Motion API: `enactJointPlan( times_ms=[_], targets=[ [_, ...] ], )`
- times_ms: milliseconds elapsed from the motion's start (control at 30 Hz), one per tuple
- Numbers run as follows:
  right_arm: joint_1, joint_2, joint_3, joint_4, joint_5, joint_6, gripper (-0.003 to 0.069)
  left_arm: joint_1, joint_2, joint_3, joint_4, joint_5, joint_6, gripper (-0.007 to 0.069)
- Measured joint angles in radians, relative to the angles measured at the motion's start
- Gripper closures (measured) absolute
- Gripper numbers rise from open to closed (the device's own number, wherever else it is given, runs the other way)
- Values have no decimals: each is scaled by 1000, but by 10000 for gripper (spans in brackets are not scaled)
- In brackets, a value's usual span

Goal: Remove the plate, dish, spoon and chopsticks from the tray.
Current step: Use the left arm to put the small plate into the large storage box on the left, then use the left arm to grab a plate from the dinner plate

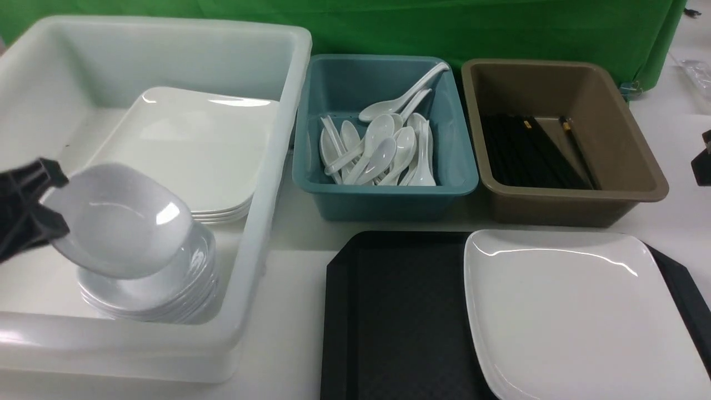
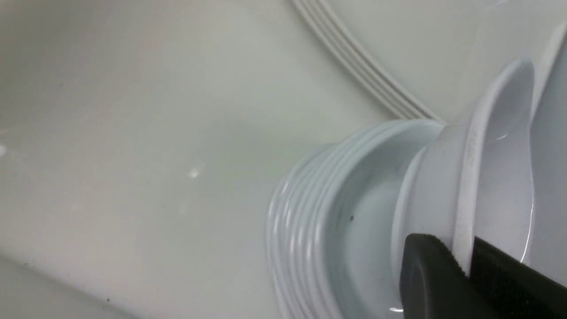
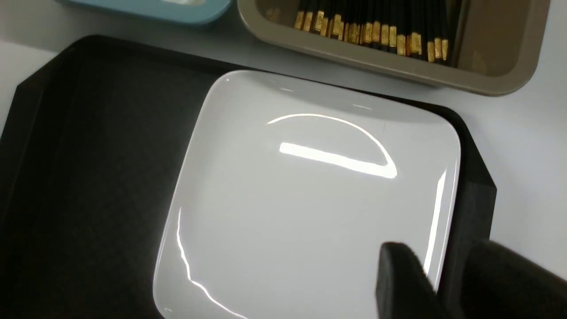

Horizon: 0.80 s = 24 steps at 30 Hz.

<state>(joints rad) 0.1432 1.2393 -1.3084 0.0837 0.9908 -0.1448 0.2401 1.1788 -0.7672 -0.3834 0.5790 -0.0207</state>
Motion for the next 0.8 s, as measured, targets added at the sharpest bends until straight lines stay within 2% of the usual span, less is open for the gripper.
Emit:
enactJointPlan(
  times_ms=[200,233,300,333,367,400,433,500,533,633,733,800],
  targets=[
    [0,0,1,0,-15,6,418,-2,57,18,-18,-9,63,535],
    [0,0,1,1,-16,7,418,-2,63,18,-20,-10,75,501],
    [0,0,1,3,-16,7,418,-2,68,15,-18,-7,131,386],
    [0,0,1,3,-16,7,418,-2,68,16,-16,-5,135,375],
    [0,0,1,3,-16,7,418,-2,68,7,-6,5,151,334],
    [0,0,1,3,-16,8,418,-2,68,-25,28,47,171,242],
    [0,0,1,3,-16,8,418,-2,68,-63,51,73,173,195],
    [0,0,1,3,-15,9,418,-2,68,-102,70,102,173,155],
    [0,0,1,3,-11,9,418,-2,68,-162,95,147,169,111],
    [0,0,1,3,2,9,418,-10,68,-292,116,208,165,94],
    [0,0,1,4,3,8,418,-63,68,-387,130,234,149,146],
    [0,0,1,4,3,7,418,-137,68,-427,132,246,132,230]
  ],
)
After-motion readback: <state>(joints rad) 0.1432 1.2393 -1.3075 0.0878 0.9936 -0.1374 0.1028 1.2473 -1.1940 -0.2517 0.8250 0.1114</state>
